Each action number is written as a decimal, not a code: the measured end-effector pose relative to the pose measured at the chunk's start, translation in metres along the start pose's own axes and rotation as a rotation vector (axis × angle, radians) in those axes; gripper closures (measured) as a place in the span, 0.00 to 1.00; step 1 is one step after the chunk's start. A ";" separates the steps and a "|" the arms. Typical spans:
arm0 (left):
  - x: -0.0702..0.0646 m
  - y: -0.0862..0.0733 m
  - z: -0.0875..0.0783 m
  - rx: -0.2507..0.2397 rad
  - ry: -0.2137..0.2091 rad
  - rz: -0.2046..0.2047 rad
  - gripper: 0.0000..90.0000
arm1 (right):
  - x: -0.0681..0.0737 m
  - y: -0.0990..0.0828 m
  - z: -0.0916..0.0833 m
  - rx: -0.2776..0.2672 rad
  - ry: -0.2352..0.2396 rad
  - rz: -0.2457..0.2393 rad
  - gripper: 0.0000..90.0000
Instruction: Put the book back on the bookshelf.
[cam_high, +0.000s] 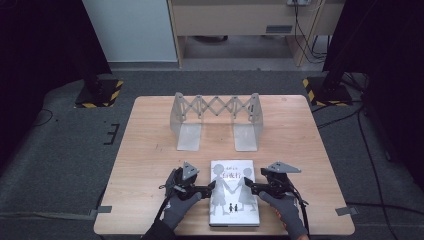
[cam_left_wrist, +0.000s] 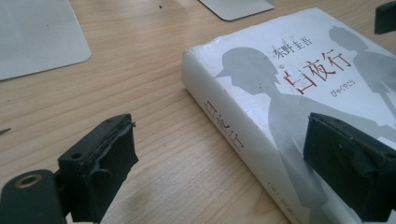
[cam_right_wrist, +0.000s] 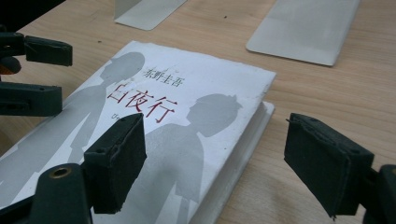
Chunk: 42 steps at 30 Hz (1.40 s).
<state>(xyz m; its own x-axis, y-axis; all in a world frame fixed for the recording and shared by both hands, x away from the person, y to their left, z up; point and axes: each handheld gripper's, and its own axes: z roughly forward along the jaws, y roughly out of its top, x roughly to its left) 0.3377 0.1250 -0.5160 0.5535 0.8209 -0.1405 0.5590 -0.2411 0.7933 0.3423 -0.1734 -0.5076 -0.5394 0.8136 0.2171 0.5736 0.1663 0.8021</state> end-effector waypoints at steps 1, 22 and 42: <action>-0.001 0.000 0.000 0.000 -0.002 0.003 0.09 | 0.001 0.000 0.002 0.002 0.008 0.010 0.23; -0.008 -0.002 0.008 -0.037 -0.036 0.079 0.02 | 0.007 -0.006 0.017 0.034 0.059 0.029 0.23; -0.006 -0.002 0.004 -0.058 -0.057 0.044 0.03 | 0.015 0.011 0.012 -0.095 0.115 0.013 0.24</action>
<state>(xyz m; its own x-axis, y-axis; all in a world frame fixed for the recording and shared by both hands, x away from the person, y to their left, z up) 0.3358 0.1189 -0.5192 0.6121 0.7789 -0.1366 0.4976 -0.2452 0.8320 0.3481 -0.1532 -0.5018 -0.6030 0.7448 0.2856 0.5231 0.0988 0.8465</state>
